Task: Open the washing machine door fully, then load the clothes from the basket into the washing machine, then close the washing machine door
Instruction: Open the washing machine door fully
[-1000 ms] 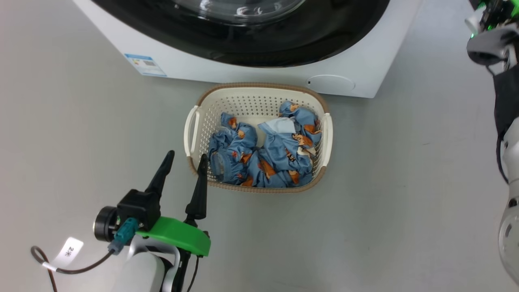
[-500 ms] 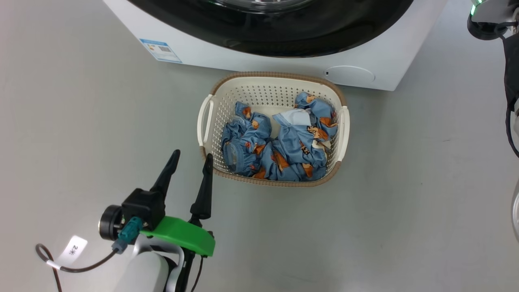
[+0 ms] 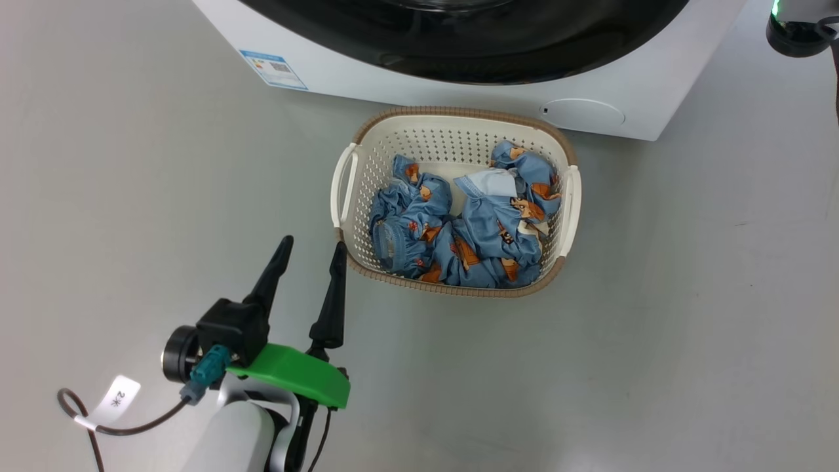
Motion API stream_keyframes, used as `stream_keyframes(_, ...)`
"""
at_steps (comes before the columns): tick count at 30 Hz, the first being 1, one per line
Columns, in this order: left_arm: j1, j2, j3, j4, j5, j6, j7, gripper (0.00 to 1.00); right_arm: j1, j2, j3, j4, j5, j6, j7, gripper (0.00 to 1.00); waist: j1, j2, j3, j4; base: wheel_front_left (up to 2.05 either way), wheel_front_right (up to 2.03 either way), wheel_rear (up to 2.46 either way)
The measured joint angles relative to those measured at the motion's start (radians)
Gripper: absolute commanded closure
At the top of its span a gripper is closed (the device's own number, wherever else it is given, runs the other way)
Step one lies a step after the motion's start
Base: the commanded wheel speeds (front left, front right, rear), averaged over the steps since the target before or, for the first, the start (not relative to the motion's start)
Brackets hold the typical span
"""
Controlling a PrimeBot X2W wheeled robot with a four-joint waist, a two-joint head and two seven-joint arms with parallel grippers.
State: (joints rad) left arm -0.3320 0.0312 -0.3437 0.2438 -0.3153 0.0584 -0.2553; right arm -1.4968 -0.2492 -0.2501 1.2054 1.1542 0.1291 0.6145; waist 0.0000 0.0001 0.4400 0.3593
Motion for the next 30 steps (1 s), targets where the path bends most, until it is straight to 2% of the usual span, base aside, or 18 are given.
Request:
stream_keyframes(10, -0.001, 0.0, 0.0, 0.0, -0.01, 0.003, 0.0, 0.0, -0.043, -0.016, -0.014, 0.081, -0.018, 0.0, 0.047, 1.0, 0.0, 0.0, -0.002, 0.01, 0.0, 0.0, 0.0)
stream_keyframes(30, 0.0, 0.0, -0.001, 0.0, -0.007, 0.008, 0.0, 0.0, -0.012, 0.004, -0.034, 0.102, -0.024, 0.0, 0.128, 1.0, 0.0, 0.0, -0.04, -0.015, 0.0, 0.0, 0.0)
